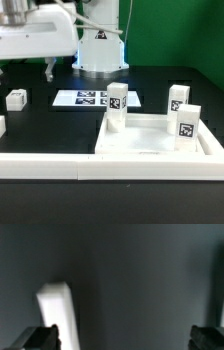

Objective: Assemble square table

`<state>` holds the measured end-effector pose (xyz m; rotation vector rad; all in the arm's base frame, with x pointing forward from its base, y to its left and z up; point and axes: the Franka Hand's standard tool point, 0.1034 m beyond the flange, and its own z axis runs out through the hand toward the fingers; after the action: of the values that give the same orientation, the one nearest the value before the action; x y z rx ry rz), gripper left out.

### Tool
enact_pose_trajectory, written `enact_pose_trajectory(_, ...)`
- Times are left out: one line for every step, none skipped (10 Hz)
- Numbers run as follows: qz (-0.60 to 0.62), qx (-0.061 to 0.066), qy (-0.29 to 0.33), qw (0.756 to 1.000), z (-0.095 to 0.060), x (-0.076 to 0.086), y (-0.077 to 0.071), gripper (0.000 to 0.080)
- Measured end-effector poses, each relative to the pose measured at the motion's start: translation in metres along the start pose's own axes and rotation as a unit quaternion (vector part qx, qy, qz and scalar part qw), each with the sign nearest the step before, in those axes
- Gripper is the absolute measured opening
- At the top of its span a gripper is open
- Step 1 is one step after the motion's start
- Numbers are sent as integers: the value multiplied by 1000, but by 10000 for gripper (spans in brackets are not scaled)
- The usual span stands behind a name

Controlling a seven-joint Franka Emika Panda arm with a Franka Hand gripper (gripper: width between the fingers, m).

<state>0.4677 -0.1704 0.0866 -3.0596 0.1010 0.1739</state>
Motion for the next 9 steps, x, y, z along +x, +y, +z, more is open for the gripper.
enact_pose_trajectory(-8, -12, -48, 999, 8, -25, 27, 649)
enact_pose_trajectory(3, -16, -79, 997, 25, -47, 55, 649)
enact_pose_trajectory(15, -9, -112, 994, 34, -54, 72, 649)
enact_pose_trajectory(19, -5, -133, 991, 32, -50, 69, 649)
enact_pose_trajectory(18, 4, -169, 985, 33, -52, 65, 649)
enact_pose_trajectory(17, 8, -202, 979, 35, -53, 65, 649)
enact_pose_trajectory(32, 13, -245, 969, 37, -58, 61, 649)
enact_pose_trajectory(41, 11, -298, 954, 44, -67, 60, 649)
enact_pose_trajectory(34, -1, -334, 942, 57, -73, 68, 649)
